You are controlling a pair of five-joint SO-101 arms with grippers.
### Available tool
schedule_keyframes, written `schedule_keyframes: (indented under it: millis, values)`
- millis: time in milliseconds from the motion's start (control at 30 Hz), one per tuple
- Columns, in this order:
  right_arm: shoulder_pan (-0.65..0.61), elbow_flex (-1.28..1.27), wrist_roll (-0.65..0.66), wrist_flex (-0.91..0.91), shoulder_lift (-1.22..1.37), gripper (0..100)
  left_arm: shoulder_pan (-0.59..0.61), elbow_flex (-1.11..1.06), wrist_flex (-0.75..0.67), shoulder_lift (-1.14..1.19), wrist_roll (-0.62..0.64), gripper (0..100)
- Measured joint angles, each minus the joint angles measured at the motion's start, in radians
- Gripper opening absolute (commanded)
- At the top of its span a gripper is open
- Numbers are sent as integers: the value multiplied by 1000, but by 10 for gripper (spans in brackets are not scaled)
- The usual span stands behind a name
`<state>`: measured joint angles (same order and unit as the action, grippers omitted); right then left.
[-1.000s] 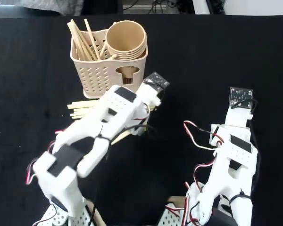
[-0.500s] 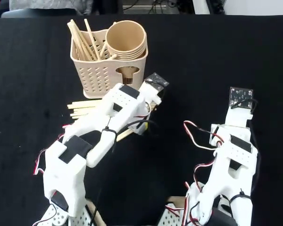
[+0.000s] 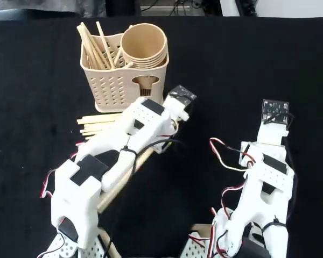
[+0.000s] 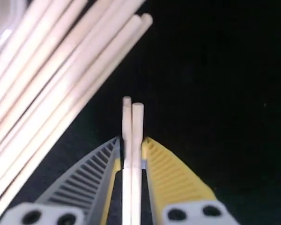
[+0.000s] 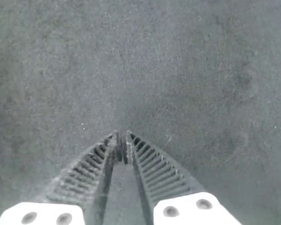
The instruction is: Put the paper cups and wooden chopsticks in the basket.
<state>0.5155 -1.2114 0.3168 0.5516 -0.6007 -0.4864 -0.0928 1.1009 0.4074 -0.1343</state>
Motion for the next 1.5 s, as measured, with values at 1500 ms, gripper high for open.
schedule_keyframes:
  millis: [1500]
  values:
    - [0,0,0,0,0,25,397,-353,-753,-1399,-25,29]
